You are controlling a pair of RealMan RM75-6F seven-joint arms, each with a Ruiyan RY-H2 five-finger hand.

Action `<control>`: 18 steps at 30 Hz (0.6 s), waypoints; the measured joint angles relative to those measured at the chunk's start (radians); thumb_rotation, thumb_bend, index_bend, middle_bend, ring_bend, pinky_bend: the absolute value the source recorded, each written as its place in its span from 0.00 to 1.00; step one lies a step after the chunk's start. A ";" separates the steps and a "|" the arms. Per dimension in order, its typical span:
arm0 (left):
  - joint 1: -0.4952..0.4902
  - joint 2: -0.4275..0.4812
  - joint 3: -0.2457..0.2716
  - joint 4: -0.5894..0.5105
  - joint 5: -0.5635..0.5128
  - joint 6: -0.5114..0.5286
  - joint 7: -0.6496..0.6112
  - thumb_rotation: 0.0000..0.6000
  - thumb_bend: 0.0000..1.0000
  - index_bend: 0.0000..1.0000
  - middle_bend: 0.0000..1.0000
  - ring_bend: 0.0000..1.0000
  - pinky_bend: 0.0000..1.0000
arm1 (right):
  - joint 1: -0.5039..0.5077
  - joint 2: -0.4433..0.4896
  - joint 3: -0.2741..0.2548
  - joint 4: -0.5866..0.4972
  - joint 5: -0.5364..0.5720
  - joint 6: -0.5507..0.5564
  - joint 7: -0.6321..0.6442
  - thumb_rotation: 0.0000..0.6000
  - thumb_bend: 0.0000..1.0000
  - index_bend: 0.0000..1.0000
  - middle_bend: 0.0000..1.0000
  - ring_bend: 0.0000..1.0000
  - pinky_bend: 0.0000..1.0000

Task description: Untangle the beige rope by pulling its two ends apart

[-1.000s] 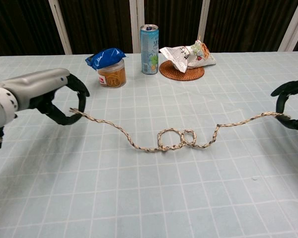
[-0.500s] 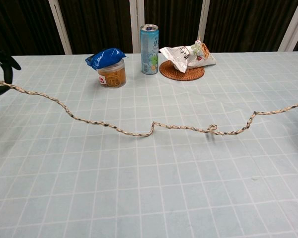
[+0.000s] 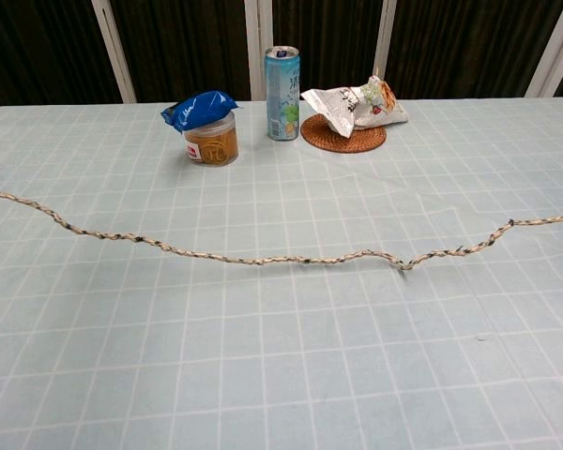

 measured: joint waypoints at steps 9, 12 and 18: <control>0.040 -0.019 0.013 0.067 0.009 -0.002 -0.062 1.00 0.54 0.60 0.21 0.00 0.00 | -0.001 -0.009 0.009 0.046 0.039 -0.012 -0.005 1.00 0.48 0.67 0.22 0.00 0.00; 0.046 -0.027 0.016 0.083 0.010 -0.010 -0.070 1.00 0.54 0.60 0.21 0.00 0.00 | 0.000 -0.010 0.010 0.057 0.049 -0.019 -0.008 1.00 0.48 0.67 0.22 0.00 0.00; 0.050 -0.050 0.024 0.101 0.014 -0.026 -0.059 1.00 0.54 0.60 0.21 0.00 0.00 | 0.001 -0.016 0.006 0.076 0.062 -0.031 -0.024 1.00 0.48 0.67 0.22 0.00 0.00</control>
